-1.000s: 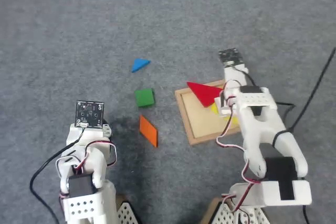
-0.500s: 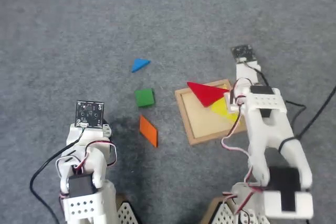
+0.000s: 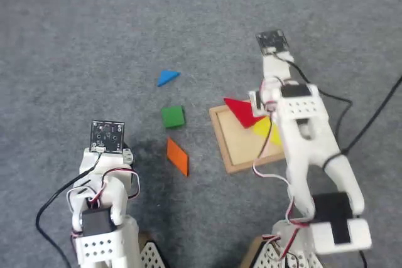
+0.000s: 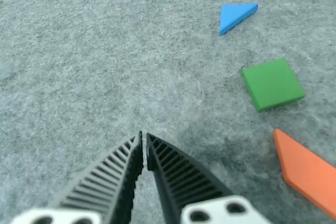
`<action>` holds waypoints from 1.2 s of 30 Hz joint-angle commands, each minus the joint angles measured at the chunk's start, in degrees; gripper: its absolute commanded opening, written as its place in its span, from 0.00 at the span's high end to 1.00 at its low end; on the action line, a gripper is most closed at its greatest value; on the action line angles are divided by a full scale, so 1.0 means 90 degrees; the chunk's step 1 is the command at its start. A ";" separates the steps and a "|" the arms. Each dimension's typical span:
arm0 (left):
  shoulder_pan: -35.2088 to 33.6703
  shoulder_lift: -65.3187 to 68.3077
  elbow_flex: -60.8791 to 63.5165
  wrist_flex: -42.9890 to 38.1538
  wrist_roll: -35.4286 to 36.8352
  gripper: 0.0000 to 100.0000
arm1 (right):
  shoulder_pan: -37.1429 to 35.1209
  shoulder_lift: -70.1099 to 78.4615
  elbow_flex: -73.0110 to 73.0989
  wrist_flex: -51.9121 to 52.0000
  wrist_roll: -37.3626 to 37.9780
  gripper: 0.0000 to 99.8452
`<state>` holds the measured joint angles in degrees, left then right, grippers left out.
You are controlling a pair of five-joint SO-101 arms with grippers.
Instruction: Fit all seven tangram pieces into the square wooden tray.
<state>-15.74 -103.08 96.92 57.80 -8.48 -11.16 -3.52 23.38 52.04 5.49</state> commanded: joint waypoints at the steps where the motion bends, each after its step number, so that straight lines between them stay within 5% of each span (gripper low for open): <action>1: 0.0049 -0.0088 -0.0054 0.0029 -0.0020 0.98 | -0.0357 0.0542 -0.1690 0.0718 -0.0264 0.99; 15: 0.0059 -0.0088 -0.0054 0.0029 -0.0020 0.98 | -0.0630 0.3531 -0.4796 0.1499 -0.1016 0.99; 36: 0.0059 -0.0088 -0.0054 0.0010 -0.0020 0.98 | -0.1333 0.4361 -0.5050 0.1871 -0.0801 0.99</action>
<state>-15.74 -103.08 96.92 57.80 -8.48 -21.89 37.54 -19.16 67.87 -2.77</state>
